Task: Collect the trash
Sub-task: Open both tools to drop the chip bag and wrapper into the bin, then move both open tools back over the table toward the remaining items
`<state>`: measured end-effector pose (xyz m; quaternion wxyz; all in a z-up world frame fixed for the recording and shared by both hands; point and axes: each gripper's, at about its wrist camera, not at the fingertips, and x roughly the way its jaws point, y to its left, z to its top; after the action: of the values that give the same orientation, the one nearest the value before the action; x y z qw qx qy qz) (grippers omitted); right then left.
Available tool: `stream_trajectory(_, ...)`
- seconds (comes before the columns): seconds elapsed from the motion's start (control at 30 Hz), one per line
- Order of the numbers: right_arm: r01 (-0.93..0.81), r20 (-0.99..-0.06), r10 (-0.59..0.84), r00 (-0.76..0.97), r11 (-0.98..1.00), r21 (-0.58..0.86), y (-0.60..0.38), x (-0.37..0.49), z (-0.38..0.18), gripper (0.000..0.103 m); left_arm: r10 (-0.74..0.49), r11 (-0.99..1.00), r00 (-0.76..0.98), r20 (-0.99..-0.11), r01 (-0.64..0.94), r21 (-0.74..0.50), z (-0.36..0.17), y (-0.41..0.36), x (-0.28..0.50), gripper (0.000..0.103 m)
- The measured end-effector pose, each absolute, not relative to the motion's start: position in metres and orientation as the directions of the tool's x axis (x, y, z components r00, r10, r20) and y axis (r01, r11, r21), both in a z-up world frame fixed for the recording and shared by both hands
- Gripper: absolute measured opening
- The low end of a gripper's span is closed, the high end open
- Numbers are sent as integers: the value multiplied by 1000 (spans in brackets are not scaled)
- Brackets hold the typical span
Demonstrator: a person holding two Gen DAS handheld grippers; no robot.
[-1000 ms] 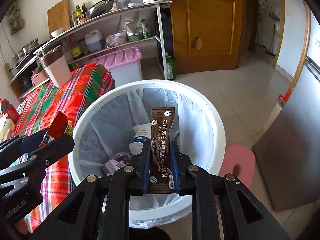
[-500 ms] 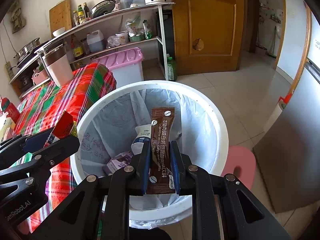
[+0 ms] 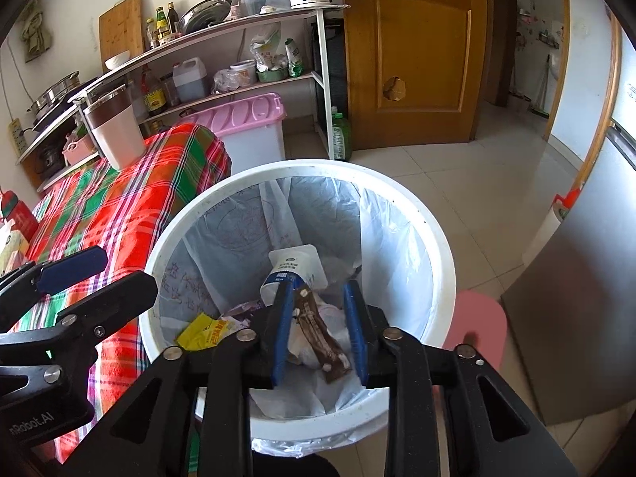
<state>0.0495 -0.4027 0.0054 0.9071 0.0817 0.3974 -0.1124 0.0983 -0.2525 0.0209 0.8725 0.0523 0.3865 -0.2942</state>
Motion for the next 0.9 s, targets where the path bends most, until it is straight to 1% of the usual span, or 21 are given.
stream_trajectory(0.13,269,-730,-143,669,961,58,-398,46,11,36,-463,828,555,-691,549,-114,27,-243,92,69)
stream_trajectory(0.27,256,-716,-133,685,964,66,-389,45,18,36,-469,836,575,-670,533,-128,37,-222,88,69)
stream_trajectory(0.43,193,-688,-79,721,977,91,-366,44,29,36,-436,865,617,-655,487,-118,47,-186,84,69)
stream_trajectory(0.57,138,-674,-39,738,986,94,-342,47,35,36,-341,914,689,-640,402,-54,53,-154,81,69)
stream_trajectory(0.8,42,-660,42,750,993,112,-296,54,42,36,-275,952,732,-623,298,-70,59,-97,76,69)
stream_trajectory(0.9,-10,-658,76,750,995,103,-273,59,43,36,-229,966,757,-612,253,-48,60,-77,72,69)
